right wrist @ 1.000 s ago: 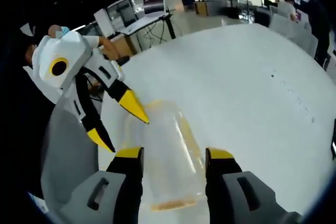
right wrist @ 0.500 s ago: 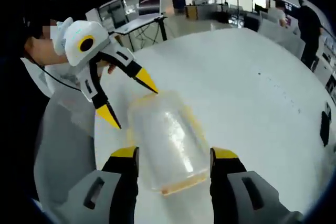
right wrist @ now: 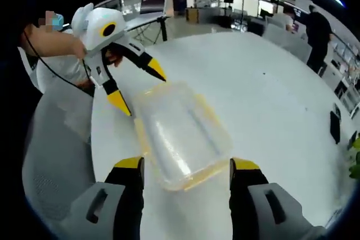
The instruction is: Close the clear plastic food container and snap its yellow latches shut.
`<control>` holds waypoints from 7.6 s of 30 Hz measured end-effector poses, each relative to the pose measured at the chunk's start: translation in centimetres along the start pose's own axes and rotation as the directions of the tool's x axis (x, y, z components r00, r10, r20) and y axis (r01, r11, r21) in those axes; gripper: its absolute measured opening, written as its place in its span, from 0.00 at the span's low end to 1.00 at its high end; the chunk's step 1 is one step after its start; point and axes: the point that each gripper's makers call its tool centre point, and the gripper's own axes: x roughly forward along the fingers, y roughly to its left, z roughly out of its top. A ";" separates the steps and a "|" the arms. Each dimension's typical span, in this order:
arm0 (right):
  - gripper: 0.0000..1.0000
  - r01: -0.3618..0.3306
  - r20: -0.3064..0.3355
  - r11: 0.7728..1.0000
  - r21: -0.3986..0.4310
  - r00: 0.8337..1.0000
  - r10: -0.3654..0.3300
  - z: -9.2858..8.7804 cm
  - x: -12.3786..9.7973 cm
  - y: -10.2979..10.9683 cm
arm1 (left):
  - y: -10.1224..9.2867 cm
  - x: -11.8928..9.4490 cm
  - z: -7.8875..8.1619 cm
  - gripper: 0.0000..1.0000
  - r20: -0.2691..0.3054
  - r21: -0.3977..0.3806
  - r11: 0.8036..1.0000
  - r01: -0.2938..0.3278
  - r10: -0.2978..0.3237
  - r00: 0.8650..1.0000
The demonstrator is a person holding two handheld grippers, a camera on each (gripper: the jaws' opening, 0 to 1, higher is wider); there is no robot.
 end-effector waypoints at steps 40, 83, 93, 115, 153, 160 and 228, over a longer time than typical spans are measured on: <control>0.46 0.100 0.052 0.992 0.080 0.993 -0.105 -0.7 2.0 0.3 | 1.1 0.0 -2.0 0.44 -0.028 -0.094 0.995 -0.031 0.029 0.999; 0.47 0.092 0.033 0.994 0.062 0.995 -0.095 4.3 6.3 -1.4 | 7.1 -1.0 -4.3 0.43 -0.080 -0.095 0.994 -0.055 0.047 0.996; 0.48 0.098 0.023 0.993 0.062 0.995 -0.099 4.3 6.4 -1.4 | 7.3 -0.9 -4.3 0.43 -0.083 -0.094 0.994 -0.050 0.042 0.996; 0.51 0.103 0.031 0.993 0.057 0.994 -0.105 4.7 6.2 -1.5 | 7.2 -1.1 -4.4 0.42 -0.081 -0.090 0.994 -0.055 0.048 0.996; 0.74 0.231 0.263 0.959 0.164 0.927 -0.268 2.2 -3.3 4.0 | 2.6 -12.4 -4.0 0.68 0.128 -0.284 0.929 -0.235 0.280 0.951; 0.77 0.275 0.283 0.942 0.195 0.904 -0.322 0.6 -5.2 4.9 | 0.5 -14.4 -4.8 0.73 0.134 -0.265 0.929 -0.256 0.299 0.945; 0.98 0.212 0.274 0.967 0.139 0.931 -0.243 -2.7 -5.2 9.9 | -2.2 -15.3 -8.2 0.99 0.130 -0.261 0.937 -0.232 0.272 0.953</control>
